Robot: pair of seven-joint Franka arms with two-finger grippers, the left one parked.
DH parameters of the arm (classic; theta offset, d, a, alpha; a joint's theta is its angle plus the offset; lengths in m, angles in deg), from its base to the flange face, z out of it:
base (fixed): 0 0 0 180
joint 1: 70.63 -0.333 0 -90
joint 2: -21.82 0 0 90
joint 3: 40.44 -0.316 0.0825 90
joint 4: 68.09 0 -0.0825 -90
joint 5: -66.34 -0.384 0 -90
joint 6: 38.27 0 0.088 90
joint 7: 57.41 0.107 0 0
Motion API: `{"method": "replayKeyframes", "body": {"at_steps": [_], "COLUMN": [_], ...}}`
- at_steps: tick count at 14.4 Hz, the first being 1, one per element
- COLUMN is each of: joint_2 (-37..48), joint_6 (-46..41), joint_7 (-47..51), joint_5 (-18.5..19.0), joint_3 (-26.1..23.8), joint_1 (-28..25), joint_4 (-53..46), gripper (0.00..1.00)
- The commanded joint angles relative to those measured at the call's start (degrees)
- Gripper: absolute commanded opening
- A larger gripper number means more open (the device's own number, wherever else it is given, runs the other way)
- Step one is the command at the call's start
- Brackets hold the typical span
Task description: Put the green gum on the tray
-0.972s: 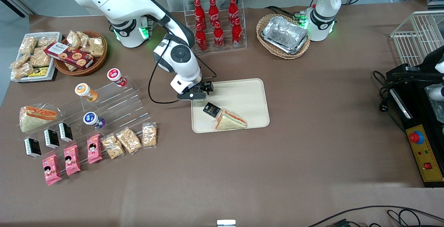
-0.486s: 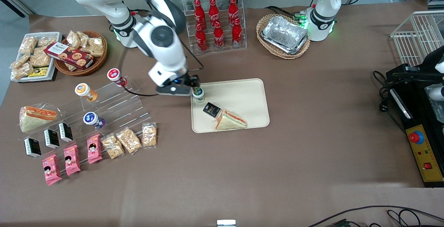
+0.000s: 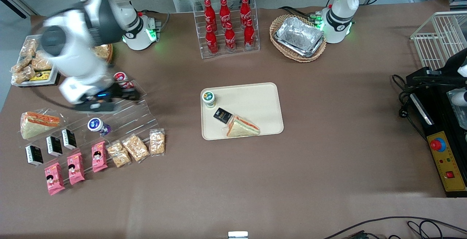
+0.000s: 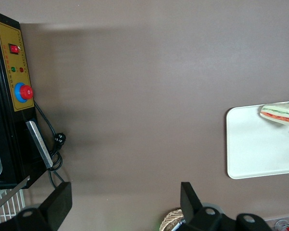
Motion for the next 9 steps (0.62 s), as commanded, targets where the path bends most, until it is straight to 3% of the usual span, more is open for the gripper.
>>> {"method": "replayKeyframes", "body": {"at_steps": [1,5,9], "joint_2": [-1.45,-1.8,-1.98], "joint_6": [-8.11,-11.55,-12.6], "joint_7": [-9.86,-16.13,-17.97], "joint_5": [-0.81,-2.12,-1.78], "joint_3": [8.74,18.23,19.58], "joint_1": [-0.09,-0.09,0.79], "joint_4": [-9.19,-14.12,-14.75], "gripper": [1.0,1.0,1.0]}}
